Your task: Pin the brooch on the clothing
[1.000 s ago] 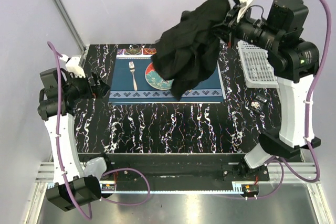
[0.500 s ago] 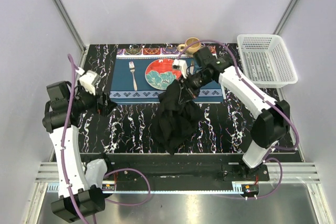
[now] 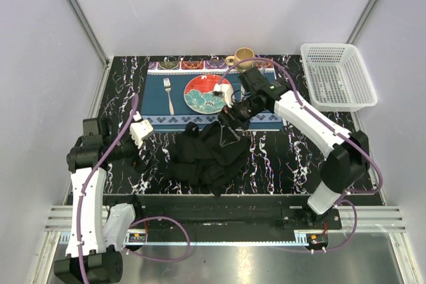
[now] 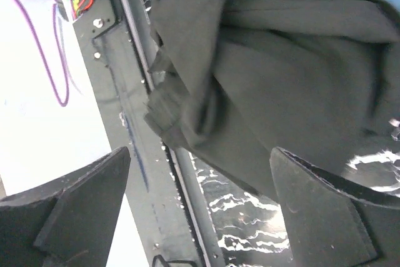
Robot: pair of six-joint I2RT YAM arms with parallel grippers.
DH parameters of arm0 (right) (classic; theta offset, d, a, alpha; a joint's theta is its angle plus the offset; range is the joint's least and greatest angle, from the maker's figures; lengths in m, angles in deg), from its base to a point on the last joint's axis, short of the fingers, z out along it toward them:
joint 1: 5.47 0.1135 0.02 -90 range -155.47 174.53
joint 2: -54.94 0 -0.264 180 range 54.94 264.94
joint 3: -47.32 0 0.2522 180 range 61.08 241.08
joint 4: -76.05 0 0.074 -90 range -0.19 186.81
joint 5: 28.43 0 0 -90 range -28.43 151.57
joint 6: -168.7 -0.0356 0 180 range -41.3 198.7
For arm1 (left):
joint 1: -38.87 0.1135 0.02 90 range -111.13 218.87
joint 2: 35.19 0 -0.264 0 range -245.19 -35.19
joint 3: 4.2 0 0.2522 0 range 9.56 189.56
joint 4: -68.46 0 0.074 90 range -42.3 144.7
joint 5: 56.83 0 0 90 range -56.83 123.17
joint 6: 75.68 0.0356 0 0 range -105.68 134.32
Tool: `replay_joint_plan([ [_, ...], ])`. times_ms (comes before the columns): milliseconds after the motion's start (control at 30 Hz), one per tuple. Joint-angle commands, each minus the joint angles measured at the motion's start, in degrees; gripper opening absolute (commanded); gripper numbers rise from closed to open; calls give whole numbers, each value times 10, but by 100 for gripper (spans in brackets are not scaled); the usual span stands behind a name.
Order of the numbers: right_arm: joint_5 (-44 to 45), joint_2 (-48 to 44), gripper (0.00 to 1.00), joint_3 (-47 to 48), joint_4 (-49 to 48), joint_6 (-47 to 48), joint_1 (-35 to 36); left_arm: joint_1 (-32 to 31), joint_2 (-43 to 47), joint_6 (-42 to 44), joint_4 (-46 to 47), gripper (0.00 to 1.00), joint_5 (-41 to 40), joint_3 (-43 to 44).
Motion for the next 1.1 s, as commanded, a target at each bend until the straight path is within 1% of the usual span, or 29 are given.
replay_joint_plan([
  [0,52,-79,100,-13,-18,-30,-51,-54,4,55,21,99,-6,-21],
  [33,53,-84,100,-24,-18,-33,-88,-67,2,43,48,99,-14,-25],
  [100,47,-99,100,-38,-17,-40,-118,-102,-13,33,74,99,-35,-35],
  [133,52,-103,100,-54,-12,-41,-134,-109,-20,25,97,99,-39,-37],
  [200,59,-113,100,-77,-12,-41,-136,-151,-49,18,119,99,-56,-40],
  [267,36,-115,100,-114,-15,-44,-136,-180,-72,9,153,99,-84,-41],
  [300,30,-110,100,-124,-20,-54,-136,-210,-95,8,164,99,-95,-38],
  [333,25,-104,100,-140,-28,-60,-136,-224,-107,10,183,99,-105,-36],
  [500,23,-57,98,-167,-74,-90,-136,-300,-194,59,203,94,-140,-18],
  [600,12,-30,97,-181,-114,-111,-136,-320,-222,75,233,94,-158,-15],
  [700,-5,-9,94,-185,-125,-122,-136,-332,-235,90,251,96,-162,-9],
  [767,-27,-3,86,-190,-132,-127,-136,-334,-242,97,252,97,-159,0],
  [833,-45,1,71,-193,-135,-128,-136,-334,-248,128,236,99,-156,19],
  [867,-50,1,56,-192,-134,-130,-136,-334,-251,140,231,99,-155,25],
  [933,-61,-6,42,-190,-134,-131,-136,-334,-263,155,231,99,-153,40],
  [967,-63,-10,21,-189,-133,-132,-136,-334,-277,156,232,99,-148,45],
  [1033,-66,-28,6,-182,-133,-132,-136,-335,-294,156,229,99,-138,60],
  [1067,-65,-35,1,-181,-131,-130,-136,-336,-310,156,228,98,-131,63],
])
